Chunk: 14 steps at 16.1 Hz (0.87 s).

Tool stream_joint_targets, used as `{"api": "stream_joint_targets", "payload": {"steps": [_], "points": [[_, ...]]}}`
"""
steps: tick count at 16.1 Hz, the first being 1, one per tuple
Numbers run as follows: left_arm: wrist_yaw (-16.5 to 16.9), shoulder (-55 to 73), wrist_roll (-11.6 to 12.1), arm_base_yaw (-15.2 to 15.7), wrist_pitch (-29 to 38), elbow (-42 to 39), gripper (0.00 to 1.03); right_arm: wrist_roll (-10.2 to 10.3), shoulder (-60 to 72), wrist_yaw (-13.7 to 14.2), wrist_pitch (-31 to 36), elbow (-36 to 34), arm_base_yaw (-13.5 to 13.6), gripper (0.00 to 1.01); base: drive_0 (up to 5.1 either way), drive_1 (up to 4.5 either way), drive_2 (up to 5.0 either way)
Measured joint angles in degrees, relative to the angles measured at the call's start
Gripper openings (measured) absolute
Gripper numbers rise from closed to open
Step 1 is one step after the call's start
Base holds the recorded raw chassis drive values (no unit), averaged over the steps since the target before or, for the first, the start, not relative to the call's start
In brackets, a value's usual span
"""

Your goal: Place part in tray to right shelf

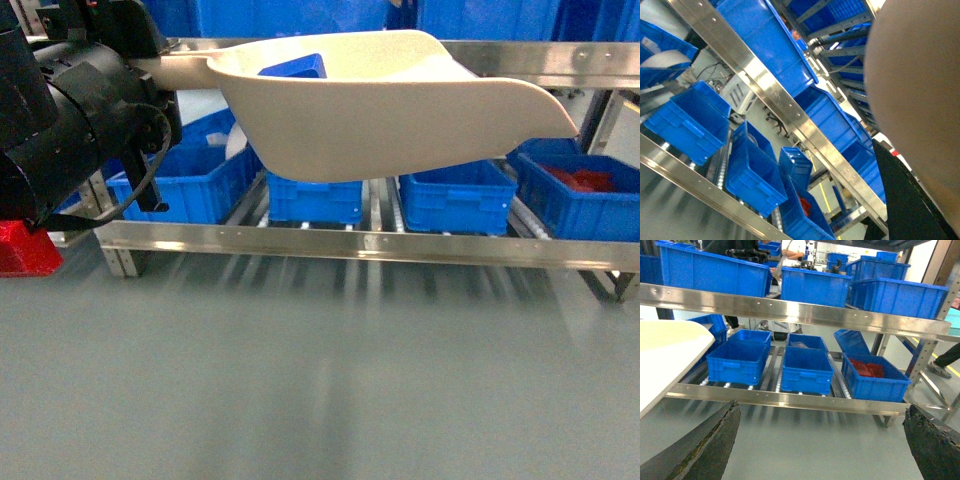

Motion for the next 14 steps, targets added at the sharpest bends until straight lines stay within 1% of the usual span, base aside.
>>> {"api": "stream_joint_targets", "payload": {"steps": [6, 9, 14], "points": [[0.2, 0.0, 0.0, -0.4, 0.0, 0.0, 0.12, 0.0, -0.3, 0.2, 0.0, 0.0, 0.0, 0.98, -1.7, -1.67, -1.7], [-0.3, 0.0, 0.0, 0.2, 0.0, 0.0, 0.12, 0.0, -0.3, 0.2, 0.0, 0.0, 0.0, 0.98, -1.7, -1.67, -1.7], [0.0, 0.0, 0.0, 0.0, 0.0, 0.0, 0.12, 0.0, -0.3, 0.2, 0.0, 0.0, 0.0, 0.98, -1.7, -1.67, -1.7]]}}
